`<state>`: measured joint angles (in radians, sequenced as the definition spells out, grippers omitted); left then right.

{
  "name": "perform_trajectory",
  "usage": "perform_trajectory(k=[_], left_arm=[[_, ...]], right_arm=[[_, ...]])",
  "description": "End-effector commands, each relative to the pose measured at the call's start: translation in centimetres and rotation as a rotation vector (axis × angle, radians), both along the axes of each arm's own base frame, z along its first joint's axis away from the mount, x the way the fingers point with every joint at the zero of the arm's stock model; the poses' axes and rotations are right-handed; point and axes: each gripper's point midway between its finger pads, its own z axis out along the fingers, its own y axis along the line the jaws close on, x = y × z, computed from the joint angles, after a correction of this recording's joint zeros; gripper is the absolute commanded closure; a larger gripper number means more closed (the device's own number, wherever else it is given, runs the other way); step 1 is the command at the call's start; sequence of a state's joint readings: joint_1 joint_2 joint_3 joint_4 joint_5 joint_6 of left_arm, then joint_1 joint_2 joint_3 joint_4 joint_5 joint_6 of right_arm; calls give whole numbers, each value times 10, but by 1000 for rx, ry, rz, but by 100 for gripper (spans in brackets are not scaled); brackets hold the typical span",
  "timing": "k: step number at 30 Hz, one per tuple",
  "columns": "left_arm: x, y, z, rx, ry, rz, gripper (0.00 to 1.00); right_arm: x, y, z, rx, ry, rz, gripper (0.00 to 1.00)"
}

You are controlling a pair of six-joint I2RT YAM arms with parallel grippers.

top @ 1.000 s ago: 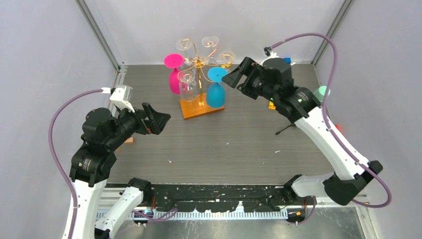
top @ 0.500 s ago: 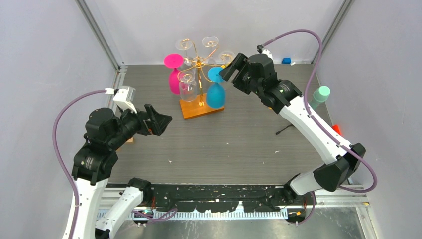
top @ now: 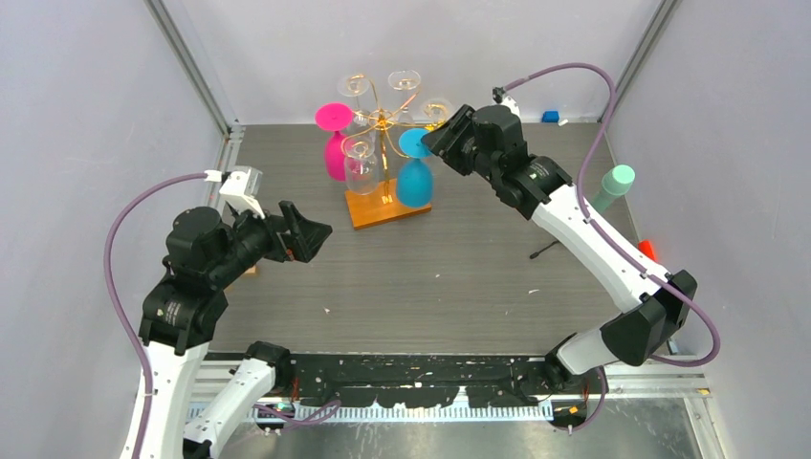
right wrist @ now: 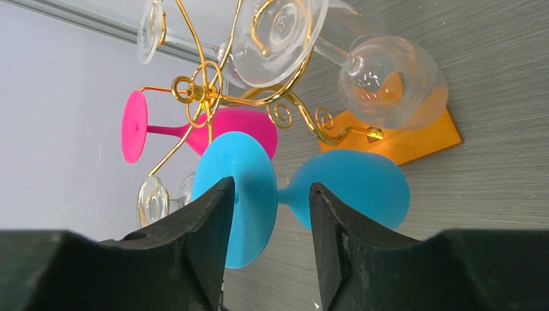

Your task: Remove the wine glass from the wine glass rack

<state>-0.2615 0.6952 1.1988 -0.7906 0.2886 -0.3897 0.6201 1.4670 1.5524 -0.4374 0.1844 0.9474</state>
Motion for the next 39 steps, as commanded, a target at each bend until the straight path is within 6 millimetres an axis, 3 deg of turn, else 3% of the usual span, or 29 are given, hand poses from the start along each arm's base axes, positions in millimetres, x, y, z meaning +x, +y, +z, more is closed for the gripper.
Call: perform_trajectory(k=[1, 4, 8, 15, 31, 39], left_arm=[[-3, 0, 2, -11, -8, -5, 2], [-3, 0, 2, -10, -5, -5, 2], [-4, 0, 2, -10, -6, -3, 2], [-5, 1, 3, -10, -12, 1, 2], [-7, 4, 4, -3, -24, 10, 2], [-4, 4, 4, -4, -24, 17, 2]], right_arm=[[4, 4, 17, 65, -50, -14, 50], [4, 6, 17, 72, -52, -7, 62], [2, 6, 17, 79, -47, 0, 70], [-4, 4, 25, 120, -56, 0, 98], [-27, 10, 57, 360, -89, 52, 100], [-33, 34, 66, 468, -67, 162, 100]])
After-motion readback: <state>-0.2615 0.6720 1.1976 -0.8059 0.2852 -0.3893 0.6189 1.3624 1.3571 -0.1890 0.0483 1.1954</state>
